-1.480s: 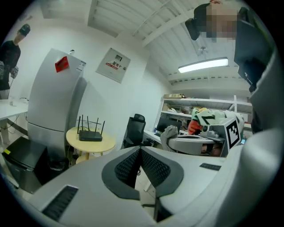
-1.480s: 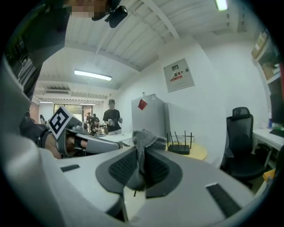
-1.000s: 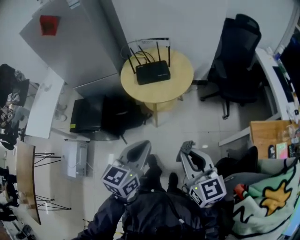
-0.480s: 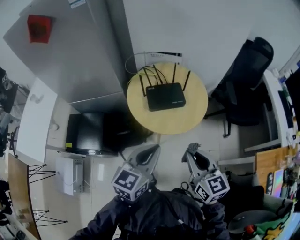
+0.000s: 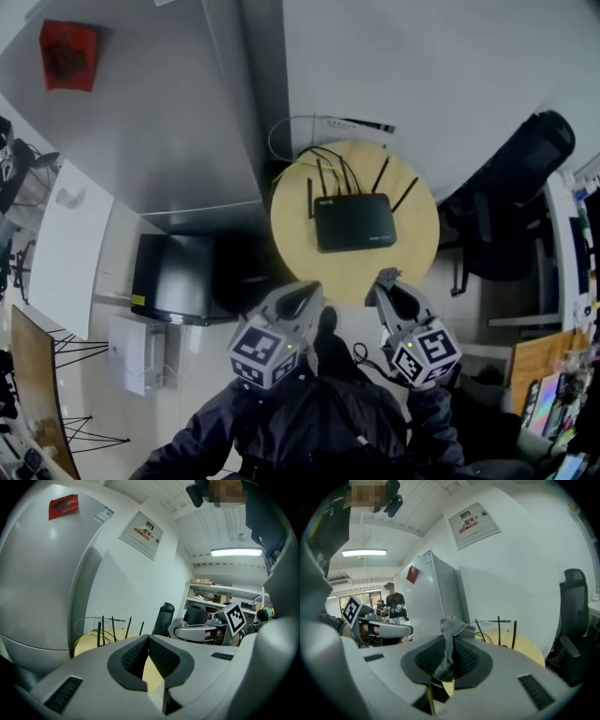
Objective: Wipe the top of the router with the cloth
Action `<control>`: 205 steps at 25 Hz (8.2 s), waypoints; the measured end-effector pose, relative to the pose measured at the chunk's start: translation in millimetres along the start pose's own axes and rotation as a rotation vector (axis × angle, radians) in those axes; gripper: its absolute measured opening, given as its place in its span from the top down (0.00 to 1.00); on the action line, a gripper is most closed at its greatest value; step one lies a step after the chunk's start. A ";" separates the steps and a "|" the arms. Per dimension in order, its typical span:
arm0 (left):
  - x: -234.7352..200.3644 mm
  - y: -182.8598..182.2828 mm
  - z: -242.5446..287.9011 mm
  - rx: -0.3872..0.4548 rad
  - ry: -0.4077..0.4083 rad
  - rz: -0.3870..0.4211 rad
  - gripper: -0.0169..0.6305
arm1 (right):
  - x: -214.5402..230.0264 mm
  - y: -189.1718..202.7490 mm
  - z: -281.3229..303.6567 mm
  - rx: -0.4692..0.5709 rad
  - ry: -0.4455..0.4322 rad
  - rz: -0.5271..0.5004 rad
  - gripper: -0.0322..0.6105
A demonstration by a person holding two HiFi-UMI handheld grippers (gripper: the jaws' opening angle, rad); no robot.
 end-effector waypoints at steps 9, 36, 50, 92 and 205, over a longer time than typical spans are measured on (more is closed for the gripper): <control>-50.6 -8.9 93.0 -0.054 -0.023 -0.034 0.97 | 80.5 -5.3 96.2 -0.070 -0.095 -0.012 0.84; -143.0 -9.4 137.2 -0.131 -0.089 -0.132 0.97 | 122.8 62.9 367.4 -0.735 -0.458 -0.671 0.84; -153.4 -11.7 130.1 -0.144 -0.071 -0.117 0.97 | 115.4 92.6 393.9 -0.957 -0.535 -0.834 0.84; -154.9 -6.7 109.6 -0.132 -0.111 -0.133 0.97 | 146.4 95.4 364.9 -0.969 -0.563 -0.864 0.84; -126.0 -19.6 165.9 -0.167 0.027 -0.067 0.97 | 228.9 95.1 266.1 -0.925 -0.086 -0.902 0.84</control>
Point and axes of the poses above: the fingertips, and each gripper's own axes: z forward along the fingers, x to its right, y out of its underside, the point moved 10 cm from there along -z, backward along the fingers, and after that the axes turned 2 degrees about x, right-handed, at the moved point
